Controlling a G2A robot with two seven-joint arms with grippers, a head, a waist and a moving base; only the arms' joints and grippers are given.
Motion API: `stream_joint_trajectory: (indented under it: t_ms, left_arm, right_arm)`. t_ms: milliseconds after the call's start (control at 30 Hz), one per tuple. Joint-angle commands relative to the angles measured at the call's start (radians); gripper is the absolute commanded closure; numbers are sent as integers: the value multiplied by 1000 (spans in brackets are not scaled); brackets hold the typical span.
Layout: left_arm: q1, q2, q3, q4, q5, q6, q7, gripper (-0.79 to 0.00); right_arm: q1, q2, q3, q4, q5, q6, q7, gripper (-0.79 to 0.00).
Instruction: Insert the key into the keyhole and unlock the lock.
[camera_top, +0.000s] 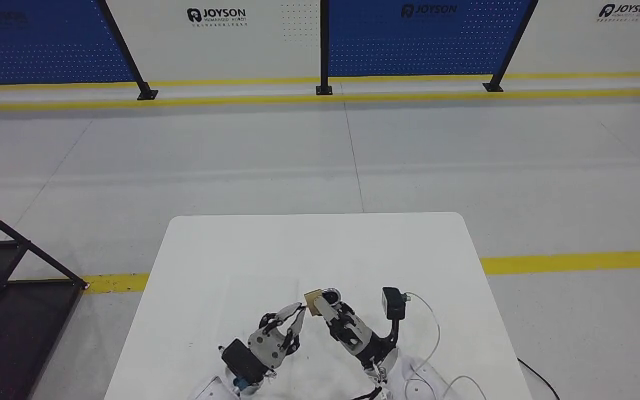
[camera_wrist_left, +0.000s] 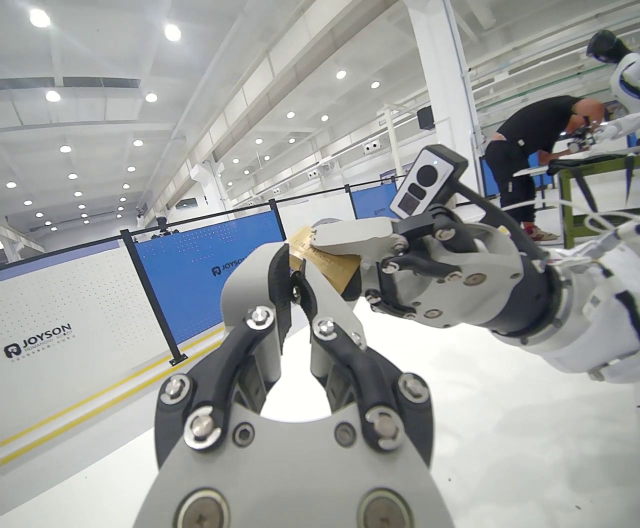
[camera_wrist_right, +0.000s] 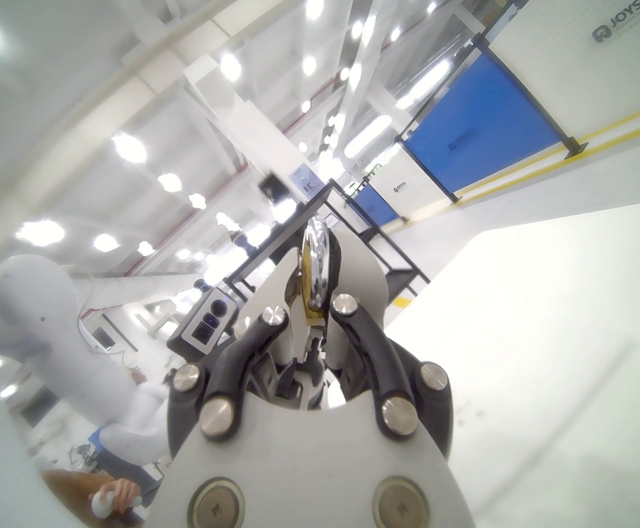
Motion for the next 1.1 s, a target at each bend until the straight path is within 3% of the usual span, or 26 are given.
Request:
stream_joint_trajectory:
  t_ms: [0, 500, 767, 800, 833, 867, 900, 933, 1067]
  left_arm:
    - [-4, 1, 0, 2, 23, 24, 3, 0]
    - [-11, 7, 4, 15, 120, 156, 47, 0]
    - [-10, 8, 15, 15, 65, 125, 69, -12]
    - [-10, 9, 13, 14, 57, 119, 69, -62]
    - [-10, 10, 12, 14, 54, 115, 68, -169]
    - [-9, 10, 13, 13, 48, 107, 68, -354]
    - [-7, 11, 14, 11, 36, 92, 67, -480]
    - [-6, 11, 14, 8, 23, 76, 69, -754]
    - [4, 16, 6, -1, -34, 5, 80, -785]
  right_arm:
    - [0, 1, 1, -1, 2, 0, 0, 0]
    - [-1, 5, 5, -5, 15, 2, 11, 0]
    - [-2, 7, 6, -7, 16, 1, 12, 0]
    - [-2, 7, 7, -7, 16, 0, 11, 0]
    - [-3, 8, 8, -8, 17, 0, 10, 0]
    - [-3, 8, 8, -8, 17, 0, 10, 0]
    - [-4, 8, 8, -8, 17, -1, 10, 0]
    - [-4, 9, 9, -10, 17, -2, 10, 0]
    - [-6, 10, 11, -10, 20, -6, 9, 0]
